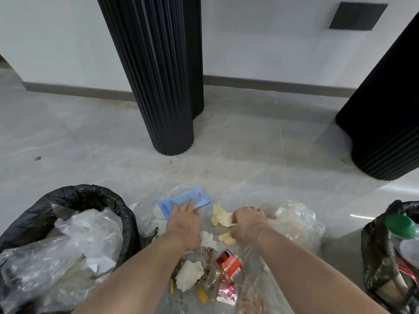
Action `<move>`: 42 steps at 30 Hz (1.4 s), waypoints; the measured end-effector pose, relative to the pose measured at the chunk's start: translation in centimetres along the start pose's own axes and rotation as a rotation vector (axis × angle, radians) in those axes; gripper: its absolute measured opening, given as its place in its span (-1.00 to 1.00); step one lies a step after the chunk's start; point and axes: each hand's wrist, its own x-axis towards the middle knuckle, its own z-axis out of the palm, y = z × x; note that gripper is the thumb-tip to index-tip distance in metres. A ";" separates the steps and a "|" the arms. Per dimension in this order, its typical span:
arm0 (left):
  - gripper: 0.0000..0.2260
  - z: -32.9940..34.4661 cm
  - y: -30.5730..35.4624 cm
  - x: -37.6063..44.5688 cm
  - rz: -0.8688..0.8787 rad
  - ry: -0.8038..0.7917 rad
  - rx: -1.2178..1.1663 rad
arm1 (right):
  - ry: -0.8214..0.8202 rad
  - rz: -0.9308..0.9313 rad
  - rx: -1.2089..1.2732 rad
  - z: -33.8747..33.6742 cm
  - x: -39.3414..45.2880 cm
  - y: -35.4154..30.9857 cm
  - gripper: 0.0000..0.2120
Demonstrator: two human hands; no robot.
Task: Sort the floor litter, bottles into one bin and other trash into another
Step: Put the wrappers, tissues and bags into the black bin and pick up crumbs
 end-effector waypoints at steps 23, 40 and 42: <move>-0.29 -11.0 -12.1 -20.1 0.119 0.557 -0.209 | 0.279 -0.005 0.559 -12.7 -10.4 -0.1 -0.84; -0.58 2.8 -18.5 -26.9 -0.016 0.149 -0.488 | 0.355 -0.295 0.821 -19.2 -16.3 -14.5 -0.80; -0.66 2.9 -19.3 -27.1 -0.050 0.234 -0.561 | 0.363 -0.323 0.854 -19.6 -16.4 -16.8 -0.79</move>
